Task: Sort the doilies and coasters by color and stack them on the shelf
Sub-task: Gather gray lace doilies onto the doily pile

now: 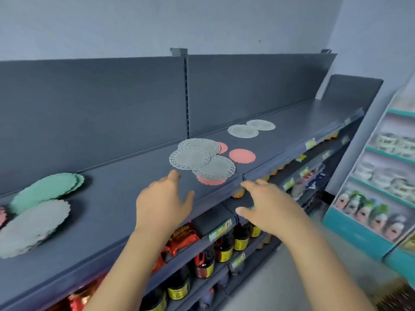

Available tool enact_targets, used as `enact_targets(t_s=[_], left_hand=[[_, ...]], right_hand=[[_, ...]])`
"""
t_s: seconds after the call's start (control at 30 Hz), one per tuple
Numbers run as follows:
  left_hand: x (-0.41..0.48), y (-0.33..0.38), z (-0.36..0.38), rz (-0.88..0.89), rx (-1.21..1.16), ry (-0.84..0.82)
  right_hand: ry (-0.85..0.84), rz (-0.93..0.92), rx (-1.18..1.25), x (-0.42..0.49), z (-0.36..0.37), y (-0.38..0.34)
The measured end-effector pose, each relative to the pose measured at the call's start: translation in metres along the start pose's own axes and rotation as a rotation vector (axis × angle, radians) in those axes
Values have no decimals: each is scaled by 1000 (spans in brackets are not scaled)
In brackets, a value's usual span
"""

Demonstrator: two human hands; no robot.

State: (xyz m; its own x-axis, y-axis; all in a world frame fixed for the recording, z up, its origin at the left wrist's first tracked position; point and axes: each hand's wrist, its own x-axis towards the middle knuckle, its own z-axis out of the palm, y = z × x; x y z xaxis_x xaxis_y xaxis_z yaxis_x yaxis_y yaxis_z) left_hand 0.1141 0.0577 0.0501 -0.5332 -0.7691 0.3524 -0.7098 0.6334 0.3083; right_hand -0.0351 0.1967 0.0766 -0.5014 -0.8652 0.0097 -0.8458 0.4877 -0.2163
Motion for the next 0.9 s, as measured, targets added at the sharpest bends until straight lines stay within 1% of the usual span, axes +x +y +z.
enact_targets(t_s=[0.1, 0.2, 0.33, 0.47, 0.57, 0.63, 0.7, 0.8, 0.83, 0.9], left_hand=[[17, 36, 25, -97, 68, -18], [38, 54, 37, -143, 166, -24], [70, 58, 48, -188, 322, -18], [109, 45, 70, -253, 319, -36], [139, 28, 88, -371, 194, -108], [159, 15, 100, -479, 86, -171], [178, 5, 110, -547, 5, -210], [196, -6, 116, -640, -96, -229], [202, -9, 115, -692, -182, -237], [209, -15, 112, -831, -410, -238]], right_hand=[[24, -48, -72, 22, -18, 38], [25, -118, -77, 49, -27, 58], [33, -209, -92, 92, -20, 70], [-15, -255, -16, 144, -4, 74], [-59, -295, 12, 181, 4, 68], [-95, -322, -12, 206, 9, 60], [-141, -339, -24, 230, 15, 51], [-300, -285, 170, 266, 24, 36], [-338, -258, 243, 278, 28, 31], [-361, -217, 346, 297, 34, 22]])
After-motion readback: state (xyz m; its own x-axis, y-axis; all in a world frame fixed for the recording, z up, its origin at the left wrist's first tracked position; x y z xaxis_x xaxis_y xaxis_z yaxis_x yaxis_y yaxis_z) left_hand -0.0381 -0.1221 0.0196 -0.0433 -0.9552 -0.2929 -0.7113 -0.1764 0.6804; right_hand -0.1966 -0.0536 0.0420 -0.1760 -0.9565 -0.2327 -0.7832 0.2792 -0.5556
